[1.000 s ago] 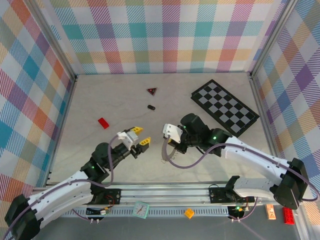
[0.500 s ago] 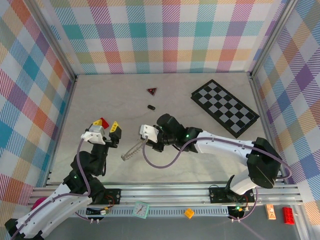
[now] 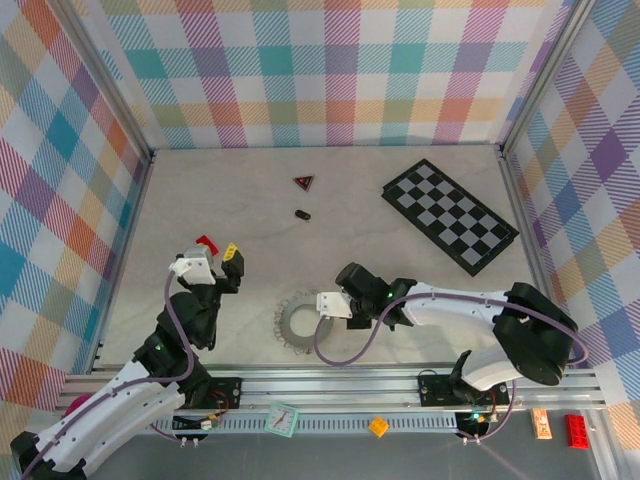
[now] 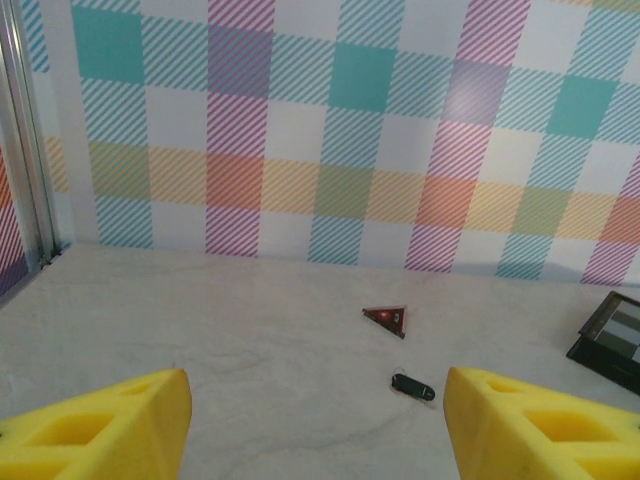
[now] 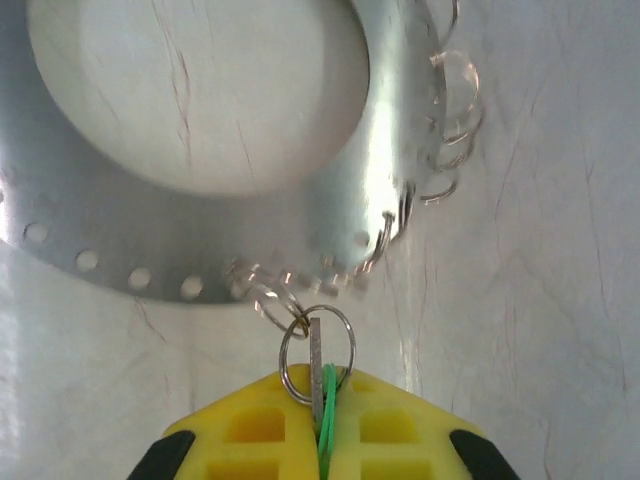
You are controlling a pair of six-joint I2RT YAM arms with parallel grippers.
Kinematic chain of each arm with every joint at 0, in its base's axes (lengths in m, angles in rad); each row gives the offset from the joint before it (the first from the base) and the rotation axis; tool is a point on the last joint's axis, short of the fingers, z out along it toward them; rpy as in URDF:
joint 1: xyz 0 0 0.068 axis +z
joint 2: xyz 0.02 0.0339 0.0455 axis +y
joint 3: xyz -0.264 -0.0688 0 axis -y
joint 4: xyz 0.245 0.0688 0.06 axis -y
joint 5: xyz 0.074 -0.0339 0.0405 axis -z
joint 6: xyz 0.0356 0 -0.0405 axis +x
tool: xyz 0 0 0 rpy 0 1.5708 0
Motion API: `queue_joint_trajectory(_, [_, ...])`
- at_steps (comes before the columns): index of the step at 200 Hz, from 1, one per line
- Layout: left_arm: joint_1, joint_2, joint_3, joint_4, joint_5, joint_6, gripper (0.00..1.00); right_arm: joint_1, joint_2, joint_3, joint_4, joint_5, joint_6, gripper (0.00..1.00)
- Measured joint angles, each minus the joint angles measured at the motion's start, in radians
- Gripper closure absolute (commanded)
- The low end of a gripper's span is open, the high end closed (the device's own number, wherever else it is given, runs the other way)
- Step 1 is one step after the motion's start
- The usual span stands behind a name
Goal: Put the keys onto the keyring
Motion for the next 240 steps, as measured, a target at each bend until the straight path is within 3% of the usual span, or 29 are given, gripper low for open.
queue_joint_trajectory(19, [0.006,0.04,0.0,0.0,0.005,-0.013,0.33,0.0,0.01,0.0,-0.036,0.052,-0.008,0.99])
queue_joint_trajectory(65, [0.016,0.118,0.0,0.0,0.03,-0.043,0.33,-0.021,0.017,0.0,-0.115,0.161,-0.031,0.72])
queue_joint_trajectory(90, [0.025,0.147,0.0,0.0,0.044,-0.058,0.33,-0.045,0.022,0.001,-0.129,0.202,-0.035,0.62])
queue_joint_trajectory(117, [0.028,0.165,0.001,-0.001,0.064,-0.074,0.33,-0.063,0.004,0.008,-0.142,0.201,-0.011,0.56])
queue_joint_trajectory(136, [0.031,0.175,0.001,-0.003,0.081,-0.086,0.32,-0.069,-0.082,0.02,-0.161,0.13,0.071,0.54])
queue_joint_trajectory(156, [0.031,0.191,0.004,-0.018,0.1,-0.107,0.31,-0.07,-0.195,0.049,-0.141,0.0,0.256,0.57])
queue_joint_trajectory(182, [0.032,0.226,0.016,-0.056,0.114,-0.153,0.26,-0.056,-0.263,0.055,-0.088,-0.082,0.672,0.63])
queue_joint_trajectory(214, [0.039,0.267,0.029,-0.083,0.103,-0.219,0.22,-0.012,-0.18,0.1,-0.212,-0.084,1.206,0.64])
queue_joint_trajectory(240, [0.055,0.278,0.028,-0.082,0.09,-0.283,0.21,0.077,-0.088,0.16,-0.291,-0.096,1.489,0.59])
